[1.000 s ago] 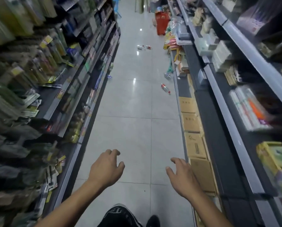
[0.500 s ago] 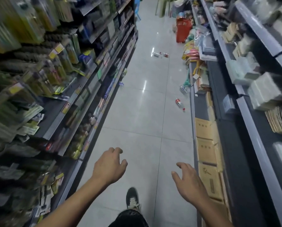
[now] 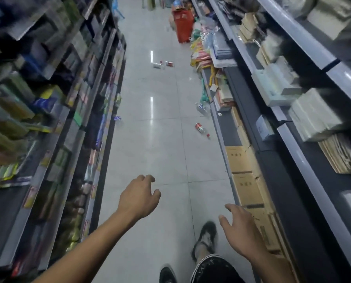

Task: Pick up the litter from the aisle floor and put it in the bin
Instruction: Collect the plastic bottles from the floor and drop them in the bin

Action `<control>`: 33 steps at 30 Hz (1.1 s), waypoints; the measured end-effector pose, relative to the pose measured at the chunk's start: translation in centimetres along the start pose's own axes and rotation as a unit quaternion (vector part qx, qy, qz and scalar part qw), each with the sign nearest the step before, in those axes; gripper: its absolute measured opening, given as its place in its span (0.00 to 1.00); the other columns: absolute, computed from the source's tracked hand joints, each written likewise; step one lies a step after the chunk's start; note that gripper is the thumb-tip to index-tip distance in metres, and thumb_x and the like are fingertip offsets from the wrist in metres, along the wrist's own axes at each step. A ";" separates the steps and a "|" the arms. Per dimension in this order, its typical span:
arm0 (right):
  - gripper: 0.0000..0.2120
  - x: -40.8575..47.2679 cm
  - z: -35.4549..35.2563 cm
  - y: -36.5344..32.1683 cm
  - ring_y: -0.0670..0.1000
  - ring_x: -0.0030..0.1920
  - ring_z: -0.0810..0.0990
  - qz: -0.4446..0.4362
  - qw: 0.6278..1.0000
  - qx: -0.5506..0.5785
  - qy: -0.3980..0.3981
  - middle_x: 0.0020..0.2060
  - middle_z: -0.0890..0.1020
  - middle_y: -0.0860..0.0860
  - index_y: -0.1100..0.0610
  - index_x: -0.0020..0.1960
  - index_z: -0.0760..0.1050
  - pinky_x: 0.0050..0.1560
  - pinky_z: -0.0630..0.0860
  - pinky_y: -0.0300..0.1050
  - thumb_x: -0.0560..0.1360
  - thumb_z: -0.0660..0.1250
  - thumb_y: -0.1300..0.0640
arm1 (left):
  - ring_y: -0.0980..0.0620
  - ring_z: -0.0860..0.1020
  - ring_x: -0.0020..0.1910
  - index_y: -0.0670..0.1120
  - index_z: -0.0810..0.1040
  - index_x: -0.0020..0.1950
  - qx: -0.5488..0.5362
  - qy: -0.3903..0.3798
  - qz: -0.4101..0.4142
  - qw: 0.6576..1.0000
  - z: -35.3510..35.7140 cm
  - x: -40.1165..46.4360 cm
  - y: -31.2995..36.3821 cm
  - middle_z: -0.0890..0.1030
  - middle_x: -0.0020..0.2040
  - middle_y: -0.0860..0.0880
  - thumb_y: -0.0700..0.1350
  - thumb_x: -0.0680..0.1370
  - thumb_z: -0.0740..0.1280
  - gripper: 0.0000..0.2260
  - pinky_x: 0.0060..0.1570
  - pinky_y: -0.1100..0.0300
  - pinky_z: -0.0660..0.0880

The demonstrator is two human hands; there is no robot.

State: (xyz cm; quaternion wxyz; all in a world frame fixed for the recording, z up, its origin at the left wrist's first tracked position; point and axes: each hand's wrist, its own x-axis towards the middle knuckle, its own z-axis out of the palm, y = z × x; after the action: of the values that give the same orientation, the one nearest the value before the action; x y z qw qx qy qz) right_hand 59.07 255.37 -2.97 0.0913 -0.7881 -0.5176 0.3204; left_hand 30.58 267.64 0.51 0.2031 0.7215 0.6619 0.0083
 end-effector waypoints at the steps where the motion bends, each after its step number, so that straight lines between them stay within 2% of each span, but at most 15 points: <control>1: 0.23 1.7 -0.6 0.1 0.50 0.70 0.69 0.004 1.000 0.004 0.004 0.70 0.72 0.48 0.51 0.74 0.67 0.67 0.70 0.48 0.82 0.60 0.44 | 0.52 0.76 0.58 0.53 0.72 0.69 0.005 -0.002 0.006 1.000 0.0 2.0 0.8 0.76 0.62 0.53 0.56 0.78 0.60 0.21 0.51 0.52 0.77; 10: 0.23 19.6 -7.8 -1.0 0.51 0.71 0.68 0.006 1.000 0.024 0.000 0.71 0.71 0.48 0.51 0.75 0.67 0.68 0.69 0.49 0.82 0.60 0.45 | 0.53 0.77 0.57 0.52 0.72 0.69 0.028 -0.007 0.008 1.000 -1.1 17.5 7.6 0.77 0.61 0.53 0.56 0.78 0.60 0.21 0.49 0.54 0.77; 16: 0.24 30.8 -11.7 -5.0 0.52 0.71 0.68 -0.057 0.998 -0.004 -0.041 0.72 0.71 0.50 0.52 0.75 0.66 0.69 0.69 0.50 0.82 0.59 0.44 | 0.52 0.77 0.58 0.52 0.72 0.69 0.010 0.010 -0.039 0.999 -3.2 24.2 8.8 0.77 0.61 0.52 0.57 0.77 0.59 0.21 0.51 0.52 0.78; 27: 0.24 47.1 -11.9 -18.5 0.52 0.71 0.69 -0.146 0.984 -0.058 -0.089 0.72 0.71 0.50 0.52 0.75 0.66 0.68 0.70 0.50 0.82 0.59 0.44 | 0.49 0.77 0.59 0.52 0.73 0.69 -0.023 0.048 -0.136 0.989 -8.1 36.4 1.5 0.77 0.63 0.51 0.56 0.77 0.61 0.21 0.53 0.52 0.77; 33: 0.24 54.6 -11.7 -25.5 0.51 0.71 0.69 -0.124 0.984 -0.081 -0.099 0.72 0.71 0.49 0.51 0.75 0.66 0.68 0.70 0.50 0.82 0.59 0.43 | 0.49 0.76 0.60 0.52 0.73 0.69 -0.032 0.046 -0.137 0.989 -12.6 47.3 -3.9 0.77 0.62 0.51 0.56 0.77 0.61 0.21 0.55 0.52 0.76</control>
State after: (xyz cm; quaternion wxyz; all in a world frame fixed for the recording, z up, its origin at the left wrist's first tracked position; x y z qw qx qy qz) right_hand 60.91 316.71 -4.19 0.0147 -0.6869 -0.6424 0.3396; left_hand 29.15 316.66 -1.24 0.1951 0.6156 0.7628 0.0348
